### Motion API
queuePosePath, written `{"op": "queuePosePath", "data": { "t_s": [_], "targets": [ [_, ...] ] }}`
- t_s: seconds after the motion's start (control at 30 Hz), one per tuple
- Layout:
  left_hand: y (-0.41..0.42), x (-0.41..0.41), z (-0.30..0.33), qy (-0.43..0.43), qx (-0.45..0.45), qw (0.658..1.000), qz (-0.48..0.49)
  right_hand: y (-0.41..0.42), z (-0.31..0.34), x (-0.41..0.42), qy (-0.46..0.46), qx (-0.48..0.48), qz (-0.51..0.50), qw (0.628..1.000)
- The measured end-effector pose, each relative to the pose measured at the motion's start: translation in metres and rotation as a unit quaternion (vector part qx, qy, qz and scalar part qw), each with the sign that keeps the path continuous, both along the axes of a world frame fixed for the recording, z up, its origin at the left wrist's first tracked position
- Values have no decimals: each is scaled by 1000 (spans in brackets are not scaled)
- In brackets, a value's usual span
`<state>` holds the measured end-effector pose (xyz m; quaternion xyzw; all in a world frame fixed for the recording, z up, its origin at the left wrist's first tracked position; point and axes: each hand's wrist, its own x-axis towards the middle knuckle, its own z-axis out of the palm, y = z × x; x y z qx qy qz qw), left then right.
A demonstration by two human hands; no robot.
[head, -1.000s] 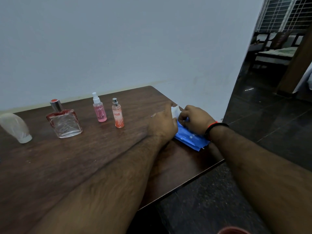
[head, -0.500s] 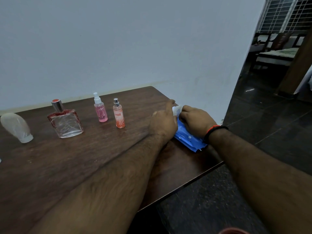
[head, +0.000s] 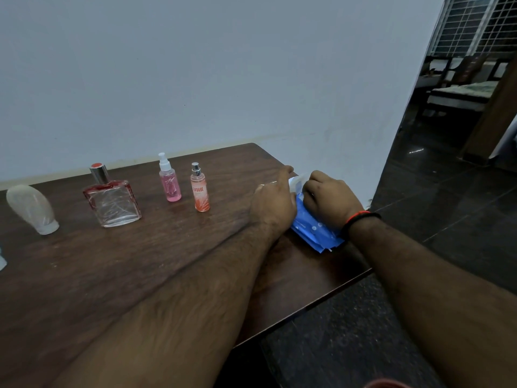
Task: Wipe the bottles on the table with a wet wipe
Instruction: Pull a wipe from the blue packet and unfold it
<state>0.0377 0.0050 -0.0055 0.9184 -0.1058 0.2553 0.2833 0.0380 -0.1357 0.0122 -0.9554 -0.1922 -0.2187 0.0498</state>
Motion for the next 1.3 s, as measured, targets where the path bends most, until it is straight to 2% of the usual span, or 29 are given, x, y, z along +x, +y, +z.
{"op": "queuePosePath", "data": {
  "t_s": [0.17,0.4,0.53,0.67,0.97,1.3],
  "targets": [
    [2,0,2,9,-2,1000,8,-1,1,1,18,24,21,999],
    [4,1,2,10,5,1000,14,-13,4,12,150,40,23,988],
    [4,0,4,-4,-4,1000,3,-9,8,14,171,48,12,984],
    [3,-1,9,-8,-20,1000,-3,1,12,13,139,15,7,990],
    [8,-4,11,40,-22,999,9,-2,-5,12,35,88,4,996],
    [5,-4,5,26,-16,999,15,-5,-12,8,-20,127,-6,992]
  ]
}}
